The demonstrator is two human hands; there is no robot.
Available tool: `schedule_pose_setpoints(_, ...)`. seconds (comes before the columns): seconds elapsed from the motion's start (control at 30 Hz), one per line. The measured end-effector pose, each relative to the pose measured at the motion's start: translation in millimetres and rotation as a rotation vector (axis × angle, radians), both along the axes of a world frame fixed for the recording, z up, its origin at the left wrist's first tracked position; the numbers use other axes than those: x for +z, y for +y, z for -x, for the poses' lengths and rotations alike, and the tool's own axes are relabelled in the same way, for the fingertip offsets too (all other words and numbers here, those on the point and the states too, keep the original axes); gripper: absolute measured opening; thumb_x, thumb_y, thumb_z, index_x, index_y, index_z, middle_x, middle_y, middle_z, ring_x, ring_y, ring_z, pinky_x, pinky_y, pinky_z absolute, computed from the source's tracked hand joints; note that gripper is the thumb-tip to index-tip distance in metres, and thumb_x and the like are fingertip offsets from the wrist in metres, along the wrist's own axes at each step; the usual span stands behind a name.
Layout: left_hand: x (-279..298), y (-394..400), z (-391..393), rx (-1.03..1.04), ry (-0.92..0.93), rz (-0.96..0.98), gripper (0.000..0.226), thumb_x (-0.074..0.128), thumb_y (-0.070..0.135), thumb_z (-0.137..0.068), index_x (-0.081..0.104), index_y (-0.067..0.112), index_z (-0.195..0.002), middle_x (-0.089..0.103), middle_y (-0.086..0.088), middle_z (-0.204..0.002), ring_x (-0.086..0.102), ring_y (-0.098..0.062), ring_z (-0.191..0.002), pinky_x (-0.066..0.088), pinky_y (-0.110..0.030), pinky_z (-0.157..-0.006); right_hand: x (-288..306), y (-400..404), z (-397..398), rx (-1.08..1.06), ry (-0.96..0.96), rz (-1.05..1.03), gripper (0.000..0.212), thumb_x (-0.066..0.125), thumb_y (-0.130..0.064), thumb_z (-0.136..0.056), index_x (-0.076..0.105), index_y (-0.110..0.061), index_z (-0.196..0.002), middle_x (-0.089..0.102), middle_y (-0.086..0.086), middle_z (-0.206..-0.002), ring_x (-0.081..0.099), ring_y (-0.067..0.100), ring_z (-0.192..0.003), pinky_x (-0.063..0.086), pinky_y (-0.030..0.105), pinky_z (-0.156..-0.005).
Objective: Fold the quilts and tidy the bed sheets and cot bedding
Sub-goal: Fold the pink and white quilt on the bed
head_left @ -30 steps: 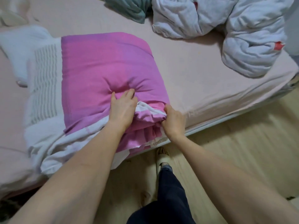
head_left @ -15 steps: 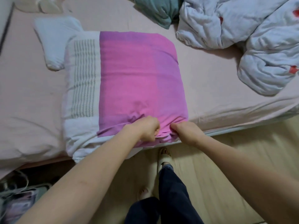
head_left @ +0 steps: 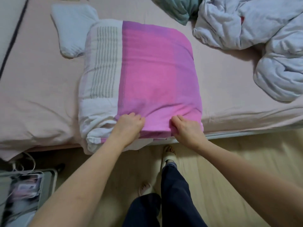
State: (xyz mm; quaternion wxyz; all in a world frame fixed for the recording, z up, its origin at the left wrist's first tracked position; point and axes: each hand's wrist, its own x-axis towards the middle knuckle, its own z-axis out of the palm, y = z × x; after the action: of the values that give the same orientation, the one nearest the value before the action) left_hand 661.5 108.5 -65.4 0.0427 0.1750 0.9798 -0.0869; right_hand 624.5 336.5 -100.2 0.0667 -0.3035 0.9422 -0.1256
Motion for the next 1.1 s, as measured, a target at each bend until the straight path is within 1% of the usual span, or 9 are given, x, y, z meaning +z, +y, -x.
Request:
schedule_pose_setpoints(0.13,0,-39,-28,0.21,0.079,0.055,0.043,0.069,0.021,-0.073,0.055,0.013,-0.112,0.059,-0.01,-0.114,0.055,-0.03,-0.102,0.04,-0.042,-0.084,9,-75,-8,0.071,0.075,-0.056,0.04,0.065,-0.013,-0.072,0.054,-0.01,-0.111,0.055,0.01,-0.102,0.052,0.032,-0.087,0.042,0.04,-0.066)
schedule_pose_setpoints(0.23,7,-52,-37,0.426,0.012,-0.056,0.023,0.061,0.02,-0.085,0.05,0.017,-0.104,0.065,-0.006,-0.092,0.061,-0.028,-0.085,0.037,-0.036,-0.067,8,-113,-17,0.122,-0.052,-0.062,0.031,0.058,-0.009,-0.083,0.049,-0.014,-0.112,0.056,0.008,-0.104,0.059,0.035,-0.082,0.04,0.038,-0.059)
schedule_pose_setpoints(0.4,-13,-72,-79,0.534,-0.48,0.038,0.025,0.053,0.008,-0.088,0.056,0.014,-0.112,0.06,-0.007,-0.112,0.061,-0.026,-0.103,0.044,-0.035,-0.074,6,-106,-13,0.344,0.077,-0.045,0.023,0.059,-0.002,-0.078,0.059,-0.01,-0.099,0.056,0.008,-0.098,0.056,0.03,-0.077,0.043,0.036,-0.056)
schedule_pose_setpoints(0.5,2,-93,-95,0.585,-0.153,-0.072,0.027,0.057,0.007,-0.083,0.06,0.012,-0.11,0.062,-0.007,-0.105,0.062,-0.029,-0.094,0.044,-0.036,-0.068,3,-104,-15,0.243,0.184,-0.017,0.032,0.063,0.002,-0.069,0.061,-0.007,-0.099,0.057,0.011,-0.099,0.052,0.032,-0.084,0.043,0.038,-0.065)
schedule_pose_setpoints(0.57,13,-92,-81,0.419,0.083,-0.178,0.031,0.062,0.009,-0.075,0.061,0.009,-0.106,0.061,-0.009,-0.103,0.059,-0.03,-0.092,0.045,-0.038,-0.071,0,-102,-22,0.361,0.01,-0.13,0.025,0.058,-0.003,-0.079,0.063,-0.011,-0.102,0.058,0.008,-0.103,0.055,0.03,-0.09,0.047,0.04,-0.07)
schedule_pose_setpoints(0.63,21,-77,-63,0.247,0.033,-0.235,0.029,0.056,0.019,-0.08,0.058,0.012,-0.109,0.06,-0.006,-0.103,0.058,-0.027,-0.091,0.046,-0.039,-0.072,-2,-92,-30,0.508,-0.166,-0.265,0.014,0.05,-0.006,-0.084,0.06,-0.012,-0.092,0.06,0.006,-0.096,0.059,0.029,-0.086,0.05,0.041,-0.069)
schedule_pose_setpoints(0.7,23,-43,-39,0.145,-0.076,-0.259,0.026,0.048,0.025,-0.088,0.057,0.014,-0.11,0.061,-0.005,-0.103,0.057,-0.027,-0.093,0.045,-0.04,-0.071,-4,-66,-33,0.293,-0.146,-0.059,0.008,0.052,-0.005,-0.08,0.056,-0.01,-0.084,0.06,0.008,-0.086,0.059,0.031,-0.077,0.049,0.041,-0.062)
schedule_pose_setpoints(0.87,9,58,36,-0.07,-0.136,-0.102,0.062,0.047,0.037,-0.092,0.029,0.014,-0.147,0.027,-0.01,-0.153,0.02,-0.028,-0.143,0.013,-0.041,-0.116,-25,17,-20,-0.812,-0.149,0.547,0.028,0.048,0.011,-0.073,0.056,-0.009,-0.091,0.06,0.007,-0.088,0.056,0.027,-0.082,0.041,0.032,-0.069)
schedule_pose_setpoints(1.1,-59,187,91,-0.378,-0.156,0.209,0.085,0.05,0.057,-0.087,0.019,0.01,-0.151,0.016,-0.014,-0.159,0.002,-0.035,-0.147,-0.008,-0.055,-0.116,-98,86,16,-1.123,-0.333,0.784,0.038,0.055,0.006,-0.081,0.058,-0.003,-0.118,0.062,0.016,-0.116,0.058,0.026,-0.105,0.046,0.035,-0.093)
